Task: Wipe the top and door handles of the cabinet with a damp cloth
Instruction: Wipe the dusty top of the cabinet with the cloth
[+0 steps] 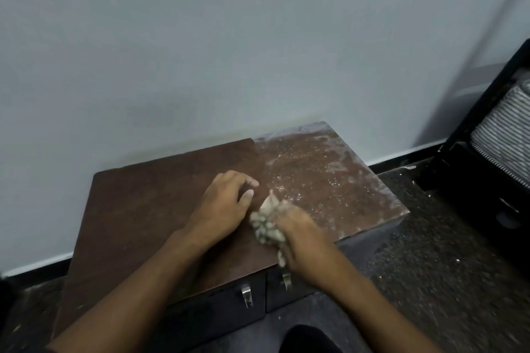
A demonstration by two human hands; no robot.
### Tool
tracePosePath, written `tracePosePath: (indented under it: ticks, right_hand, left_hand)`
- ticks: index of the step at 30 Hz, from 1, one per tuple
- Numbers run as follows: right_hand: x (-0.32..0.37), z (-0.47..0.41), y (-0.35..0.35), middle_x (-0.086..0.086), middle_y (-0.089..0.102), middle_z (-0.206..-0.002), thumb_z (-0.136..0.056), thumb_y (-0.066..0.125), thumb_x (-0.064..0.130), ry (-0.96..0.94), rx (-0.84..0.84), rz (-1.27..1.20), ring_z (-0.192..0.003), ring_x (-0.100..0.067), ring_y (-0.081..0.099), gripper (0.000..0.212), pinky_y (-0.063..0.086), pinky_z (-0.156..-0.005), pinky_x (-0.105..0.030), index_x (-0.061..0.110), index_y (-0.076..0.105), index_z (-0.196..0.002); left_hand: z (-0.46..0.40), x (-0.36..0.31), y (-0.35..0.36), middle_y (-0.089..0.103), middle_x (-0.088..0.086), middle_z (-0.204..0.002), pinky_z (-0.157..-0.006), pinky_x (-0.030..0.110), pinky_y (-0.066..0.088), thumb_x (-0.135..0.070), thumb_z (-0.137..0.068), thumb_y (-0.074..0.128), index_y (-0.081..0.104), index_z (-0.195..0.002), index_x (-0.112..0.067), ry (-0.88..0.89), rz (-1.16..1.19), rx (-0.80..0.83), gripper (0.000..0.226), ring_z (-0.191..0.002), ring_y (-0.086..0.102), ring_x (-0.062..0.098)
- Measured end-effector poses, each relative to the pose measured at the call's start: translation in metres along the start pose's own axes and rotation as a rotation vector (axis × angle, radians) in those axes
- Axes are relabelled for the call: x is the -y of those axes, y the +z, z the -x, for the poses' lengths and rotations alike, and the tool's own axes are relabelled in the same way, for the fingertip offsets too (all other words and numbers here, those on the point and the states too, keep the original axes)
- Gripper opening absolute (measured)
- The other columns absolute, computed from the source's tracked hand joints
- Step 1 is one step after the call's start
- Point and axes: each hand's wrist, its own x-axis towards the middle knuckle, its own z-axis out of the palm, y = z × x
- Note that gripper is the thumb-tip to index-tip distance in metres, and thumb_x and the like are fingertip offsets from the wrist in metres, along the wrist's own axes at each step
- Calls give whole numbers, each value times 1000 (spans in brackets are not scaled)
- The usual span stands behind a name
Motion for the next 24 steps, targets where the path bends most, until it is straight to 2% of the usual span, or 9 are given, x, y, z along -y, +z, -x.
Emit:
tracePosePath:
  ticks: [2,5,7,9,12,15,18,21,24]
  right_hand:
    - [-10,-10,-13,-4,45,-153,-99,57,16,91,-42,38,-149,-21,29,47,21,-125,-29,19,49,-146]
    - [4,5,-7,0,49,-145,-93,63,13,51,-15,36,-142,-21,37,44,23,-125,-31,23,56,-135]
    - [8,30,2,0,47,-148,-87,61,10,-20,48,13,-146,-19,33,55,20,-123,-27,22,52,-139]
    - [-6,32,-5,0,47,-149,-86,57,7,-26,24,13,-145,-17,33,58,22,-122,-26,23,49,-141]
    - [-32,-4,-28,-6,53,-140,-91,56,3,117,-67,31,-135,-22,41,44,33,-119,-32,17,57,-133]
    - [-28,-34,-31,-7,53,-137,-95,54,5,193,-108,69,-133,-24,41,43,29,-119,-36,15,55,-137]
    - [2,-14,-6,-5,55,-133,-91,56,10,69,-86,41,-129,-23,43,40,36,-116,-36,19,60,-130]
    - [6,5,5,-6,57,-136,-87,60,12,-85,-7,10,-133,-24,46,48,30,-120,-29,17,56,-135]
    - [-26,-34,-14,-6,57,-132,-92,63,15,28,-32,24,-127,-24,50,40,43,-112,-37,21,57,-130]
  left_hand:
    - [2,-5,1,60,-11,-106,-93,31,43,-22,-91,60,65,-106,-29,6,-12,6,17,-103,51,10]
    - [4,-9,4,60,-11,-105,-93,33,45,-22,-91,60,65,-106,-29,-24,-15,2,17,-103,52,11]
    - [3,-9,6,58,-13,-105,-93,34,45,-24,-91,60,64,-106,-31,-39,-23,5,17,-102,50,9]
    - [0,-6,8,56,-13,-105,-94,34,45,-25,-91,60,63,-106,-31,-37,-37,5,17,-103,49,8]
    - [0,-3,14,48,-14,-107,-95,29,40,-27,-90,60,62,-108,-32,-38,-83,-10,19,-104,41,6]
    - [0,-6,21,41,-14,-106,-94,27,37,-30,-90,59,62,-111,-30,-53,-149,-35,22,-103,38,7]
    - [-3,-6,26,46,-11,-108,-92,28,37,-32,-92,53,61,-112,-28,-59,-148,-86,22,-106,41,11]
    - [-7,-4,25,51,-10,-110,-92,29,38,-37,-93,49,61,-111,-29,-39,-139,-107,23,-105,42,10]
    - [-11,-1,20,52,-9,-109,-91,31,38,-39,-94,49,61,-111,-29,-28,-176,-81,23,-105,43,11]
